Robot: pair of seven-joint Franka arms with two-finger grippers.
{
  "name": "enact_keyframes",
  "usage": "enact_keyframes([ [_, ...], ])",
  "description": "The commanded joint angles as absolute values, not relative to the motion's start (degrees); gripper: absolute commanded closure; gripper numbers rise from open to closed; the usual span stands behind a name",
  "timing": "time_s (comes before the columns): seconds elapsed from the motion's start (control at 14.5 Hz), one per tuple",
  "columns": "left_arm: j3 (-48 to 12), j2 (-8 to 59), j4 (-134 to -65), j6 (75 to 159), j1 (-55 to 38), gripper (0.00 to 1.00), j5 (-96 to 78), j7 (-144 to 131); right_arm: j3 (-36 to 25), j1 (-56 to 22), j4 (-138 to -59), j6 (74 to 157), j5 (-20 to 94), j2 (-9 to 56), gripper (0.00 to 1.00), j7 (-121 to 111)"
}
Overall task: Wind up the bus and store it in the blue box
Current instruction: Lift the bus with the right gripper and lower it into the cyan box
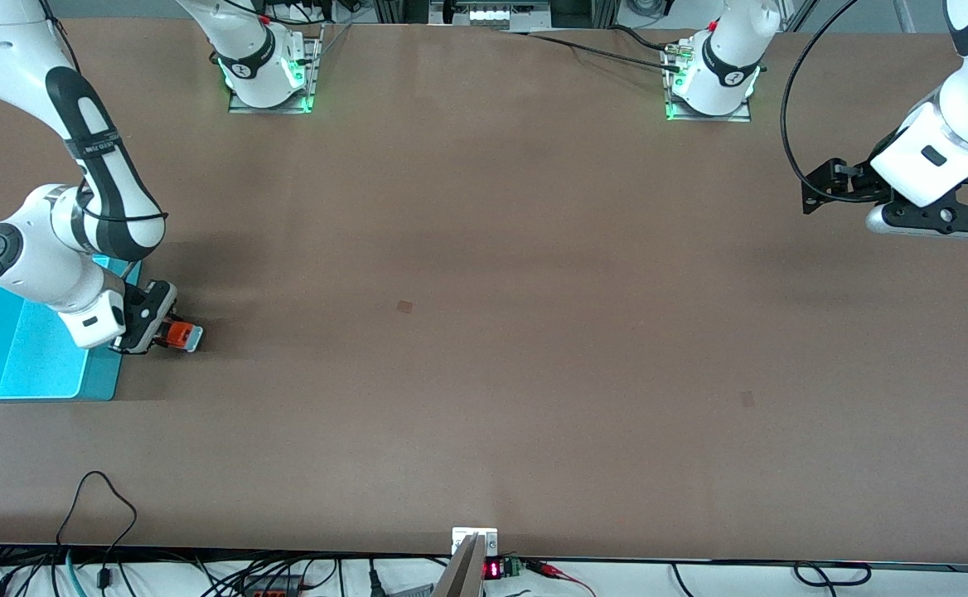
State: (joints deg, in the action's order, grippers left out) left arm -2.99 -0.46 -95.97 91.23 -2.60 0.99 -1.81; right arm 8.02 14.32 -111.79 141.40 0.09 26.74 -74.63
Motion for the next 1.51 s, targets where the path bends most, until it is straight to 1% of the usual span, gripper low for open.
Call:
enact_keyframes([
  [0.0,-3.16,-0.35,-95.01,90.70,-2.46,0.00,0.97,-2.29,8.79,13.19,-107.25,131.43,1.93,22.43,1.00,-62.71],
  [0.14,-3.16,-0.35,-95.01,90.70,-2.46,0.00,0.97,-2.29,8.79,13.36,-103.90,124.22,1.93,20.23,1.00,-54.79],
  [0.28,-3.16,-0.44,-95.10,90.62,-2.46,0.00,0.97,-2.29,7.92,14.32,-103.19,120.86,1.41,17.42,1.00,-49.77],
  [0.48,-3.16,-0.44,-95.19,90.62,-2.37,0.00,0.97,-2.29,1.34,14.59,-102.57,117.44,1.41,15.12,1.00,-37.67],
  [0.55,-3.16,-0.44,-95.19,90.62,-2.37,0.00,0.97,-2.29,-1.99,14.42,-102.48,117.51,1.32,15.29,1.00,-33.88],
  [0.69,-3.16,-0.44,-95.27,90.53,-2.37,0.00,0.97,-2.29,-5.61,14.76,-102.48,118.12,1.23,16.25,1.00,-32.35],
  [0.83,-3.16,-0.44,-95.19,90.62,-2.29,0.00,0.97,-2.29,-9.30,15.03,-102.48,121.62,1.41,18.36,1.00,-30.60],
  [0.96,-3.16,-0.44,-95.19,90.61,-2.37,0.00,0.97,-2.29,-11.06,15.47,-102.39,123.57,1.67,20.12,1.00,-30.06],
  [1.24,-3.16,-0.61,-95.45,90.35,-2.29,0.00,0.97,-2.20,-12.39,15.99,-98.62,123.57,1.67,26.44,1.00,-24.17],
  [1.44,-3.16,-0.62,-95.27,89.91,-2.64,0.00,1.05,-2.29,-12.48,17.49,-98.79,124.89,1.32,30.05,1.00,-24.26],
])
